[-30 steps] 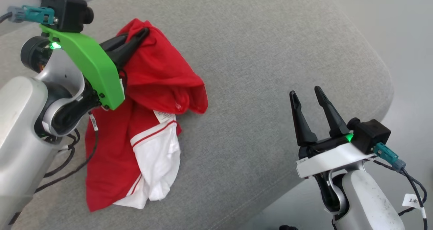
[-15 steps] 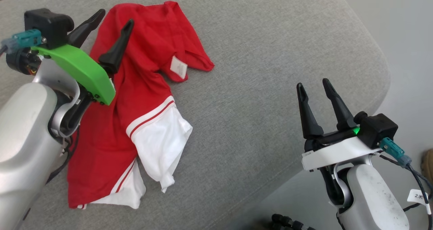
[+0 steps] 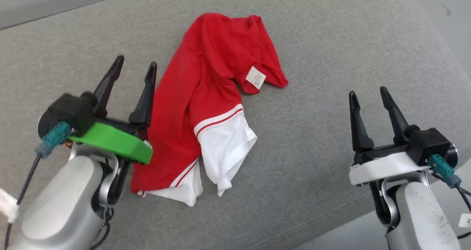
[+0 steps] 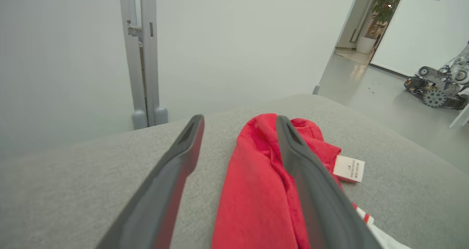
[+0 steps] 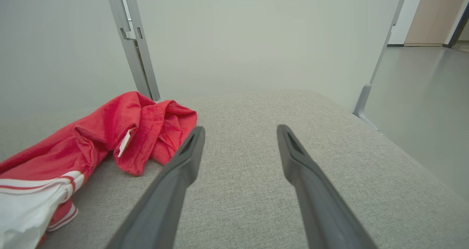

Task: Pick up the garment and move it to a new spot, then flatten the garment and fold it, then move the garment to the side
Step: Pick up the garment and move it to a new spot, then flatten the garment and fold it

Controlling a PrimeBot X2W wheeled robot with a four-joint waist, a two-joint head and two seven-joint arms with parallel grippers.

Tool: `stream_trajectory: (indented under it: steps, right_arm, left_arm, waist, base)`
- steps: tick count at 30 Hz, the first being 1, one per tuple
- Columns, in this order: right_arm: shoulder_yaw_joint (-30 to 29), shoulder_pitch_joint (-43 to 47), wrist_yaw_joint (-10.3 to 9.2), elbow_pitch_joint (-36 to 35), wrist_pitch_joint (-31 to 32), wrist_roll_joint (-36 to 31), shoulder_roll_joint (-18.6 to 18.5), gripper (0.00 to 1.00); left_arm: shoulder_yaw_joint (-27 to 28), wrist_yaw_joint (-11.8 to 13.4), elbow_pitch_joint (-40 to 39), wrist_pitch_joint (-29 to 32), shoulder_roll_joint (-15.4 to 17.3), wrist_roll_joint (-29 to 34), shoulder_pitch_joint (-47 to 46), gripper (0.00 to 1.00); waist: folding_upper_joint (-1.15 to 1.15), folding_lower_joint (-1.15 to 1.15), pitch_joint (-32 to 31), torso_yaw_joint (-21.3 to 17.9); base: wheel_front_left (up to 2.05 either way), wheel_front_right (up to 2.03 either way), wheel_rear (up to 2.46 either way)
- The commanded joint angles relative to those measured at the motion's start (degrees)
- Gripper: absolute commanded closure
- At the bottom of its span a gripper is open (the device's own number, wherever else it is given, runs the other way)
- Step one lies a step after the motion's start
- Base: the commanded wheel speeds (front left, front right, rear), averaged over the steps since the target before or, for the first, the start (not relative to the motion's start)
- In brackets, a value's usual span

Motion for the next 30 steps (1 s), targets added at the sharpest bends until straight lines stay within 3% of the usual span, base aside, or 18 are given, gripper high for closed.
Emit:
stream_trajectory:
  steps: [1, 8, 19, 23, 30]
  right_arm:
    - [-0.6, 1.2, -0.08, -0.3, 0.0, -0.9, -0.2, 0.0]
    - [-2.6, 4.2, -0.08, 0.0, 0.0, -3.6, -0.2, 0.0]
    - [-3.1, 8.5, -0.08, 1.5, 0.0, -5.9, -0.2, 0.0]
    - [-2.8, 10.2, -0.08, 2.4, 0.0, -5.8, -0.2, 0.0]
    - [-1.6, 11.6, -0.08, 3.4, 0.0, -5.0, -0.2, 0.0]
  left_arm:
    - [1.4, 1.1, -0.8, -0.4, -0.6, 0.5, 3.1, 0.0]
    - [13.8, 2.6, -6.1, -0.4, -5.1, 8.5, 18.4, 0.0]
    - [30.0, -4.7, -6.2, -0.4, -13.6, 21.3, 35.8, 0.0]
    - [33.5, -8.0, -4.9, -0.4, -16.2, 24.6, 39.0, 0.0]
    - [38.2, -10.7, -3.9, -0.4, -20.0, 28.0, 41.7, 0.0]
  waist:
    - [0.0, 0.0, -6.2, 6.4]
    - [0.0, 0.0, -10.4, 11.3]
    - [0.0, 0.0, -15.5, 17.1]
    - [0.0, 0.0, -17.0, 18.0]
    - [0.0, 0.0, -17.9, 17.8]
  base:
    - [0.0, 0.0, 0.0]
    - [0.0, 0.0, 0.0]
    - [0.0, 0.0, 0.0]
    - [0.0, 0.0, 0.0]
    - [0.0, 0.0, 0.0]
